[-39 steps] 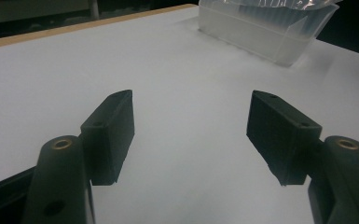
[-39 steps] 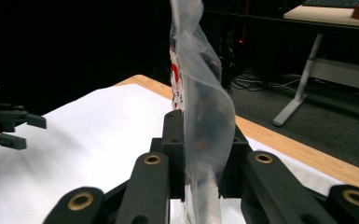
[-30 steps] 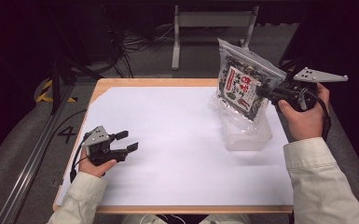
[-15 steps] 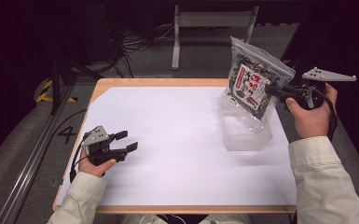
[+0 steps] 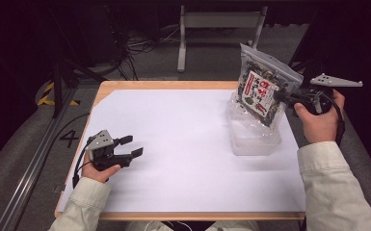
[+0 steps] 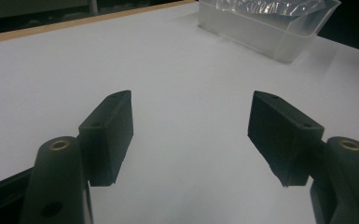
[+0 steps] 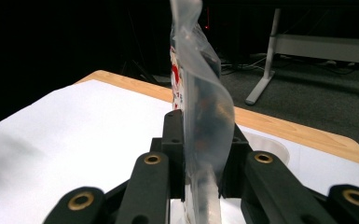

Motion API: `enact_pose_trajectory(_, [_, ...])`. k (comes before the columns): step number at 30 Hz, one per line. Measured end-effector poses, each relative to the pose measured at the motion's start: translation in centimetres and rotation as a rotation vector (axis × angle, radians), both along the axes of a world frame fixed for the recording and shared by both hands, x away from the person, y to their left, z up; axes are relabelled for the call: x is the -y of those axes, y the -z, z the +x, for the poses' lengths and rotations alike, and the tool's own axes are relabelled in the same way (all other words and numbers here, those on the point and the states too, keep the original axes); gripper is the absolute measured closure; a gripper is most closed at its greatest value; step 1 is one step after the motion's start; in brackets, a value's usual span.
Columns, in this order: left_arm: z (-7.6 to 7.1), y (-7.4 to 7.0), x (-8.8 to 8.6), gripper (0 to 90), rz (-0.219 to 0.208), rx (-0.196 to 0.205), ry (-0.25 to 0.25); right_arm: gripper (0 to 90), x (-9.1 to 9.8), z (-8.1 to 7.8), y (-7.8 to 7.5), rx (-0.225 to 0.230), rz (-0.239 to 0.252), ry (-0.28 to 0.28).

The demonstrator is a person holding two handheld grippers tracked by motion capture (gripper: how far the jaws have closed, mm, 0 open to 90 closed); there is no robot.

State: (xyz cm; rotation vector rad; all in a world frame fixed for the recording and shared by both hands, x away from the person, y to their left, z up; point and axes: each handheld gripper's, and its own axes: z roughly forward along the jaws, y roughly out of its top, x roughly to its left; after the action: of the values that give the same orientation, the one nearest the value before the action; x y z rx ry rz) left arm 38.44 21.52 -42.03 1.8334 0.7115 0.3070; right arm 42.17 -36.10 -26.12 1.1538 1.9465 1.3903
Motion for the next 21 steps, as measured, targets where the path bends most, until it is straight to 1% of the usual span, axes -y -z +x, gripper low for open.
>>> enact_pose_trajectory(4, [-0.1,0.0,0.1,32.0,0.004,-0.003,0.005,77.1,0.2,0.2,0.3,-0.013,-0.002,0.009])
enact_pose_trajectory(7, [-0.1,0.0,0.1,32.0,0.004,-0.006,0.002,77.1,0.3,0.3,0.6,-0.024,-0.017,0.012])
enact_pose_trajectory(11, [0.0,0.0,0.1,32.0,0.004,-0.001,0.002,77.1,0.2,0.4,1.2,-0.034,-0.033,0.012])
enact_pose_trajectory(16, [0.0,0.0,0.1,31.9,0.009,-0.004,0.004,77.1,0.2,0.6,2.0,-0.033,-0.033,0.010])
enact_pose_trajectory(21, [-0.1,0.0,0.1,31.9,0.006,-0.006,0.001,77.1,0.3,0.7,2.4,-0.028,-0.032,0.010])
